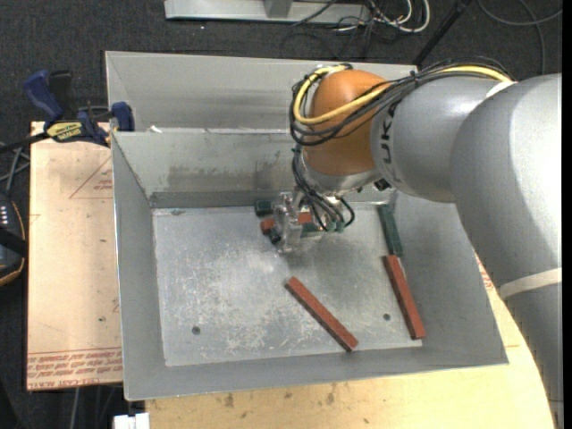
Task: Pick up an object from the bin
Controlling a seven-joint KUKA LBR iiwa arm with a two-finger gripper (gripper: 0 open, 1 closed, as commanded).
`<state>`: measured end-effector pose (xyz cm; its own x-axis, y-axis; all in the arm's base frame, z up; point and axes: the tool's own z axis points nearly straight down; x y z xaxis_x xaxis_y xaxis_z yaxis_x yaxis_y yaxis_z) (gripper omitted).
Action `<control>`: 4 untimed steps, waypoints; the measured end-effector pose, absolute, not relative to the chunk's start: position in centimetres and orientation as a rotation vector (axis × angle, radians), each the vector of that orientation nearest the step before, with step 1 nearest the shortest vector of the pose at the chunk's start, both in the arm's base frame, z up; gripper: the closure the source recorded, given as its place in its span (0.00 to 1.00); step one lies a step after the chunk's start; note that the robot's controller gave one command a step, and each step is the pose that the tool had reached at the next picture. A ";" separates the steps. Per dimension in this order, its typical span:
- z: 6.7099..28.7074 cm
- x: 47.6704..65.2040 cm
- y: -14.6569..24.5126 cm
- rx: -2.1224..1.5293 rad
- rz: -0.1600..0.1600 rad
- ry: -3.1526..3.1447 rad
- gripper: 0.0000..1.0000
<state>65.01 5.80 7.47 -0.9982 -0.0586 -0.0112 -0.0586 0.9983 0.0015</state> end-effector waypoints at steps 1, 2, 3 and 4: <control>7.5 65.0 5.8 -0.091 0.003 3.129 1.00; 12.6 62.0 7.1 -0.084 0.001 3.145 1.00; 14.8 61.6 7.4 -0.079 0.004 3.141 1.00; 18.4 61.4 9.2 -0.357 0.000 3.119 1.00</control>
Offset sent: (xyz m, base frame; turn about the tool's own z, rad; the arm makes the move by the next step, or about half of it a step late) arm -0.0441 0.0216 0.0933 0.0096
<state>61.38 9.20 18.45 -0.9742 -0.2258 -0.0023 -0.2258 0.9742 0.0000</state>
